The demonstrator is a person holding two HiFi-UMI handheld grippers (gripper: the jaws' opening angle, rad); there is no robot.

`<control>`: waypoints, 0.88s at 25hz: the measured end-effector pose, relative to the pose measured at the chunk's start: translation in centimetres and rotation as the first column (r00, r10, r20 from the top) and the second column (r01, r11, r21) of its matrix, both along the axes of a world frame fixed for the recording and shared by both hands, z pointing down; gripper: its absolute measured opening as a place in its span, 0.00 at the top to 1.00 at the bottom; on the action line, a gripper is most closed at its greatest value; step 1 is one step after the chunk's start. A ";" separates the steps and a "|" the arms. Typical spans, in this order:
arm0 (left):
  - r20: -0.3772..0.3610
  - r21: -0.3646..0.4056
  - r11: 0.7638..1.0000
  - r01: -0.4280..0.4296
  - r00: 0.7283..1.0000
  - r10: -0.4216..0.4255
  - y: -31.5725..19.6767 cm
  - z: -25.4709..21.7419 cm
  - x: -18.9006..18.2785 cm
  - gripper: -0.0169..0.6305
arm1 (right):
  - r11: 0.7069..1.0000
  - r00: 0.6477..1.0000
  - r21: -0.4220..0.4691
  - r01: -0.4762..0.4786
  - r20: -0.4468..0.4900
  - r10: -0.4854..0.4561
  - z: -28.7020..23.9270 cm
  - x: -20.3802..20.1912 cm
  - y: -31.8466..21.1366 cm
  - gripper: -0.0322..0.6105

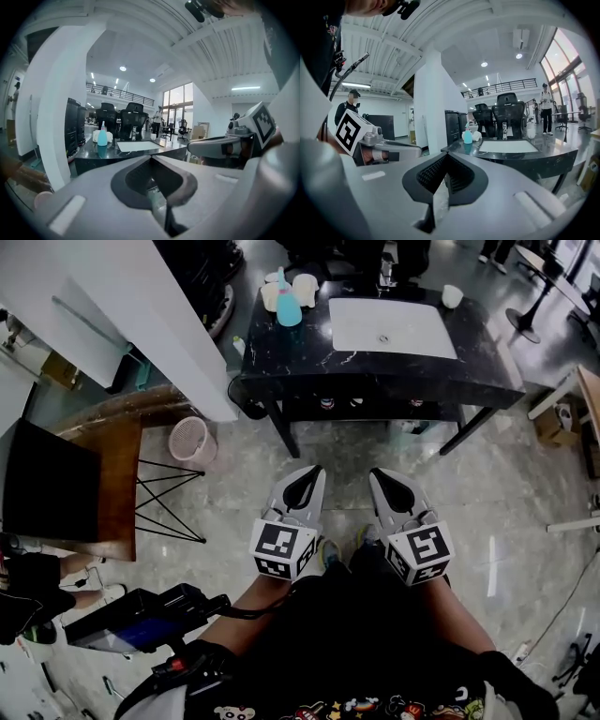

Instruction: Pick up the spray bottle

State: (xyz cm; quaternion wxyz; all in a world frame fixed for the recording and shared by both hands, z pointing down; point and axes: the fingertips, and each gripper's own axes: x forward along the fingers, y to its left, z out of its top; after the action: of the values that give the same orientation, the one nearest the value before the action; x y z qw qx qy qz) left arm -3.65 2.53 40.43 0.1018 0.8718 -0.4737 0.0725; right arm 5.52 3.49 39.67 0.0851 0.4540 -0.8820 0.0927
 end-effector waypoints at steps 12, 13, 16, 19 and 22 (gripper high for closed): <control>0.022 -0.006 1.000 0.026 0.999 -0.026 -8.1 0.8 1.1 0.97 | 0.999 0.999 -0.023 0.047 0.014 -0.047 1.7 0.8 -9.1 0.91; 0.025 -0.008 1.000 0.030 0.999 -0.030 -9.1 0.9 1.3 0.97 | 0.998 0.998 -0.027 0.054 0.018 -0.053 1.9 1.0 -10.2 0.91; 0.034 -0.012 0.999 0.039 0.999 -0.039 -12.7 1.1 2.3 0.97 | 0.996 0.997 -0.038 0.077 0.030 -0.076 2.3 1.5 -13.9 0.91; 0.042 -0.026 0.998 0.064 0.997 -0.063 -16.3 1.2 3.0 0.97 | 0.992 0.991 -0.034 0.122 0.050 -0.121 2.0 1.7 -17.6 0.91; 0.047 -0.027 0.996 0.087 0.995 -0.086 -19.7 0.9 3.7 0.97 | 0.986 0.984 -0.032 0.165 0.068 -0.163 1.9 2.0 -21.5 0.91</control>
State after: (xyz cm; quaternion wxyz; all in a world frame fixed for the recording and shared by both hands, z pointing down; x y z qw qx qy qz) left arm 0.08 -17.16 41.34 0.1067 0.8470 -0.5120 0.0949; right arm 7.55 -17.96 41.53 0.0720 0.3750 -0.9168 0.1167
